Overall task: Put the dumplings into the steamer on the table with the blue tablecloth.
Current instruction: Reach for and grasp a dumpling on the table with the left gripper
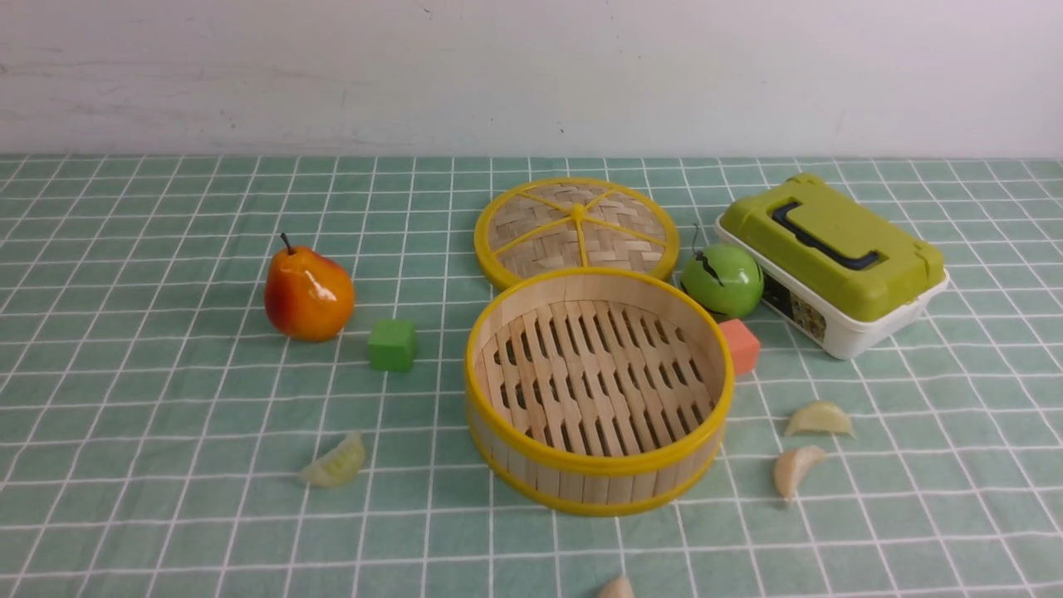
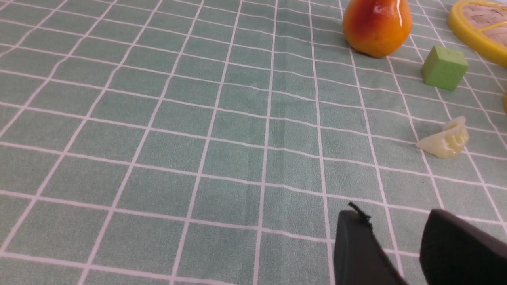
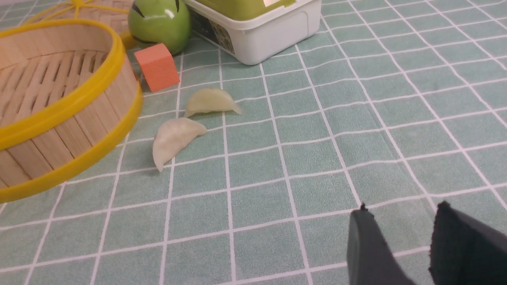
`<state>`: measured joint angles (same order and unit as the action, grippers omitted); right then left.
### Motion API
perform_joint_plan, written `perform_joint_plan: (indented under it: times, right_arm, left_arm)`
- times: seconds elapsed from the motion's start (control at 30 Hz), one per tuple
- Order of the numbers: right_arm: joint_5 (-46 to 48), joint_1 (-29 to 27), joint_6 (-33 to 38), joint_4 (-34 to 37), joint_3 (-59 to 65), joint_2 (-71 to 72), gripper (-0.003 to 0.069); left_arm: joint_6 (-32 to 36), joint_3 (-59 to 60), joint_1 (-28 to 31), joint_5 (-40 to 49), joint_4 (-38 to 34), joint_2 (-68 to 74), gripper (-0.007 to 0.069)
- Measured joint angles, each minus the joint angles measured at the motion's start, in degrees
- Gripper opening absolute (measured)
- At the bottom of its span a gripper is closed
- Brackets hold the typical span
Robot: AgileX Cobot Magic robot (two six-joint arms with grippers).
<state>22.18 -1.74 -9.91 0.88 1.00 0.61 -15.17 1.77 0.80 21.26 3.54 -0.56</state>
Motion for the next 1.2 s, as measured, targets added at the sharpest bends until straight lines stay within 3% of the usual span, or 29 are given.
perform_joint_plan:
  times: [0.37, 0.43, 0.57, 0.63, 0.77, 0.97, 1.1, 1.2]
  right_arm:
    - [-0.6, 0.0, -0.3, 0.7, 0.0, 0.0, 0.0239]
    - [-1.3, 0.0, -3.0, 5.8, 0.1, 0.0, 0.0239]
    - [-2.3, 0.0, -15.8, 25.7, 0.5, 0.0, 0.0239]
    - [-2.6, 0.0, -20.1, 34.4, 0.5, 0.0, 0.0239]
    - [-3.5, 0.0, -22.1, 39.6, 0.5, 0.0, 0.0239]
    - [-3.6, 0.0, -16.6, 38.9, 0.5, 0.0, 0.0239]
    - [-0.6, 0.0, -2.2, 38.4, -4.5, -0.9, 0.0217]
    - [-0.1, 0.0, 6.5, 37.5, -10.9, -7.1, 0.0141]
  left_arm:
    - [-1.0, 0.0, 0.0, -0.8, -0.8, 0.0, 0.0238]
    - [-7.1, 0.0, 0.0, -2.8, -8.8, 0.0, 0.0238]
    - [-24.7, 0.0, 0.0, -5.1, -32.5, 0.0, 0.0238]
    - [-29.5, 0.0, 0.0, -5.3, -39.3, 0.0, 0.0238]
    - [-31.7, 0.0, 0.0, -6.0, -43.5, 0.0, 0.0238]
    - [-29.2, -0.3, 0.0, -3.7, -46.1, 0.0, 0.0238]
    - [-11.2, -7.7, 0.0, 2.9, -45.8, 0.0, 0.0238]
    - [-4.0, -13.6, 0.0, 6.8, -42.8, 2.4, 0.0207]
